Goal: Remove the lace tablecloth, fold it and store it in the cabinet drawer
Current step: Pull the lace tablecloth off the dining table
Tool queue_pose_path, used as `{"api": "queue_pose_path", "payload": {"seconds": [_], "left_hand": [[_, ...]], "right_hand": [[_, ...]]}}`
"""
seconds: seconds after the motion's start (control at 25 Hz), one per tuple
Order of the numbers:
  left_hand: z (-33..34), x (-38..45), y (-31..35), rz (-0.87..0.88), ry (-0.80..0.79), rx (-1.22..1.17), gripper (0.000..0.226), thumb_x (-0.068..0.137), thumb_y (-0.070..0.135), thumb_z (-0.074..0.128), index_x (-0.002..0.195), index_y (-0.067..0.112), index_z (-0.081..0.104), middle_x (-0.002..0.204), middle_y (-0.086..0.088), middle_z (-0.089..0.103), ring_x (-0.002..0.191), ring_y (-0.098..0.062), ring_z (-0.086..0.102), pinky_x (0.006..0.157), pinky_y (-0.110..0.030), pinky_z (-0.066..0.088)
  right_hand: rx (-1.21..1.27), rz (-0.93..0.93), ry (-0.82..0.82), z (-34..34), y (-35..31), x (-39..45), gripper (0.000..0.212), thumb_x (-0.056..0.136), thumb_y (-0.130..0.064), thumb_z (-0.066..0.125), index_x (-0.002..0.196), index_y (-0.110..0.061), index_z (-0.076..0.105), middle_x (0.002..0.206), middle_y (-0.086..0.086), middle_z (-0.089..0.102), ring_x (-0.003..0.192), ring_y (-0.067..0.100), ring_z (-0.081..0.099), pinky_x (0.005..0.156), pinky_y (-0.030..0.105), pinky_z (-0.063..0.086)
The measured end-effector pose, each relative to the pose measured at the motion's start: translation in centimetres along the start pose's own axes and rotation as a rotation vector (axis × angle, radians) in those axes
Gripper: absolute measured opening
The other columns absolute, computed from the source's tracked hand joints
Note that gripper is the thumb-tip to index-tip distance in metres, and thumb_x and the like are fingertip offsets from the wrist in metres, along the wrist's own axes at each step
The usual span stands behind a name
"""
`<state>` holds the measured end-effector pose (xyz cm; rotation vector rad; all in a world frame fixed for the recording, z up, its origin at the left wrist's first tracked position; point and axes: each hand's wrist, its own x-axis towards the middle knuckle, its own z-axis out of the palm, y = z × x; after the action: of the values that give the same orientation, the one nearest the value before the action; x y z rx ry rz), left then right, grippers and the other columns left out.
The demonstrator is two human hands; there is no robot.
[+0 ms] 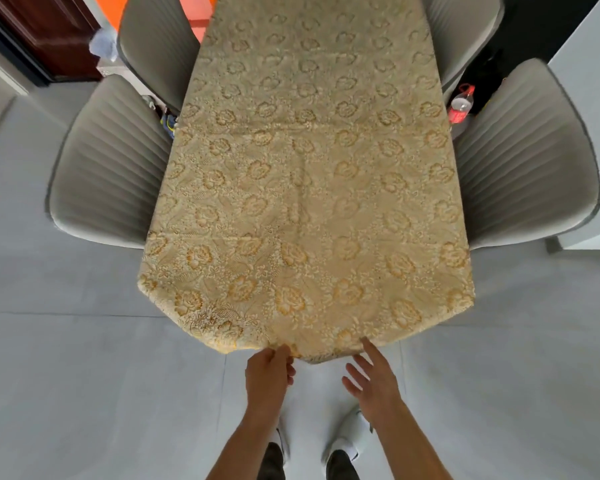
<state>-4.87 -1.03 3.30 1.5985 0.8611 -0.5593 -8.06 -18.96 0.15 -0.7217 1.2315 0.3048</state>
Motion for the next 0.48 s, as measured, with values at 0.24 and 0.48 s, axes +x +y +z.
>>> {"api": "queue_pose_path", "payload": {"seconds": [0.24,0.48], "left_hand": [[0.9,-1.0,15.6,0.435,0.032,0.048,0.022,0.084,0.019,0.061,0.067,0.02,0.075,0.069,-0.004,0.073,0.06,-0.014,0.063,0.063,-0.034,0.048],[2.7,2.4,20.4,0.805,0.079,0.486,0.061,0.092,0.021,0.061,0.148,0.02,0.037,0.151,-0.001,0.044,0.137,-0.02,0.039,0.112,-0.035,0.03]], "right_hand": [[-0.068,-0.608,0.031,6.3,-10.1,-4.9,0.005,0.081,-0.012,0.072,0.081,-0.017,0.07,0.083,0.002,0.069,0.088,0.023,0.058,0.075,0.033,0.047],[-0.86,-1.031,-0.017,9.8,-17.5,-5.1,0.055,0.089,-0.022,0.063,0.14,-0.026,0.045,0.147,-0.005,0.046,0.135,0.017,0.039,0.112,0.042,0.035]]}}
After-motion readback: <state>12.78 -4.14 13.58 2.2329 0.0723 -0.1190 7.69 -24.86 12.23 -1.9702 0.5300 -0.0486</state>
